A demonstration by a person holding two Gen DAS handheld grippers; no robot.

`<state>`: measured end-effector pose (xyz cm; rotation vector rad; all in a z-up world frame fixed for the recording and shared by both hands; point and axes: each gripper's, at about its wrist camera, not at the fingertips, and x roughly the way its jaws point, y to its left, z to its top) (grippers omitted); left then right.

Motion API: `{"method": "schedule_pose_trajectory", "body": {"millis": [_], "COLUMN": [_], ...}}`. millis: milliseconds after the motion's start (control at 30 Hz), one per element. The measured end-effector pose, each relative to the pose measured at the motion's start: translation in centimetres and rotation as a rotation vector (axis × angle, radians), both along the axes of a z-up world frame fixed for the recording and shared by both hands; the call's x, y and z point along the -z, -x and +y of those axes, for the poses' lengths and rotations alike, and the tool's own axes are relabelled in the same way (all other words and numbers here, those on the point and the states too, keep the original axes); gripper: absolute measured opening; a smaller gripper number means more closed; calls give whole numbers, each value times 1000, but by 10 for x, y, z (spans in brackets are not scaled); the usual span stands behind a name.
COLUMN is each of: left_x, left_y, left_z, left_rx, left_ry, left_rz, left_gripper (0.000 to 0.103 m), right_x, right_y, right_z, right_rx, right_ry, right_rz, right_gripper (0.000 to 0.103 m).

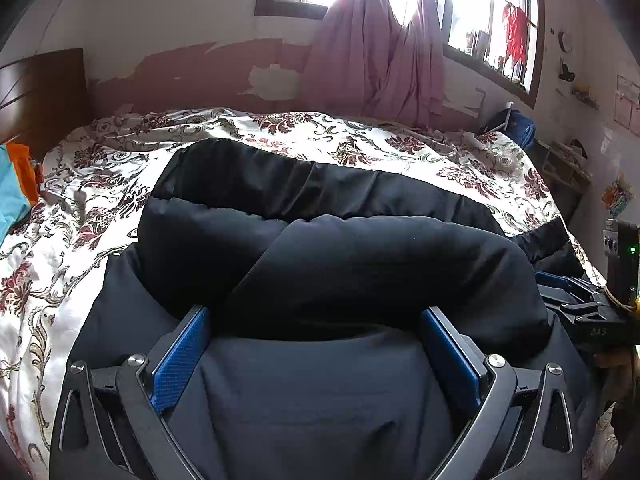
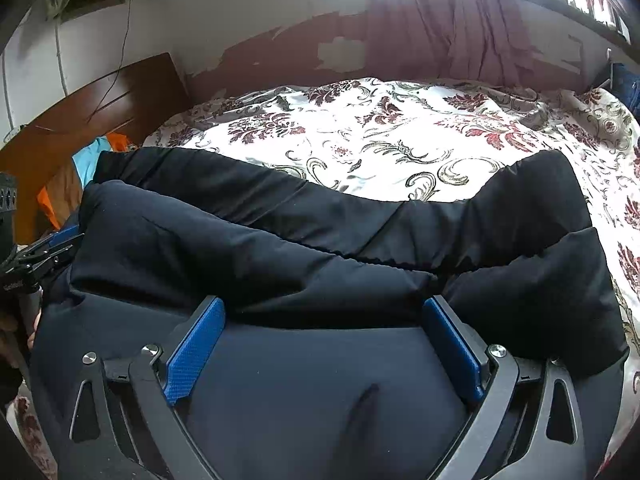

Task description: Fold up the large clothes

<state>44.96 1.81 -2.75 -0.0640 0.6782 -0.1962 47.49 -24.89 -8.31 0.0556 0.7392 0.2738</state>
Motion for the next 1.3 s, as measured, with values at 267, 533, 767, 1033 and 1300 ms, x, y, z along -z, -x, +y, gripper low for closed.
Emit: {"method": "schedule_pose_trajectory", "body": {"millis": [267, 533, 767, 1033, 1300], "left_x": [2, -20, -21, 27, 33], "left_y": [1, 9, 8, 3, 5], "left_z": [-1, 34, 95, 129, 130], "left_rx": [-1, -40, -315, -375, -332], "left_ry": [1, 111, 134, 312, 353], "left_rz": [-7, 10, 66, 175, 175], "left_gripper": [103, 103, 103, 103, 103], "right_x": [-1, -50, -48, -5, 21], "right_y": [2, 38, 36, 21, 24], "right_z": [-2, -27, -71, -97, -126], "right_rx": [10, 65, 260, 302, 250], "right_ry": [-10, 114, 199, 80, -206], "right_rz": [-16, -121, -45, 59, 128], "right_gripper": [98, 98, 98, 101, 102]}}
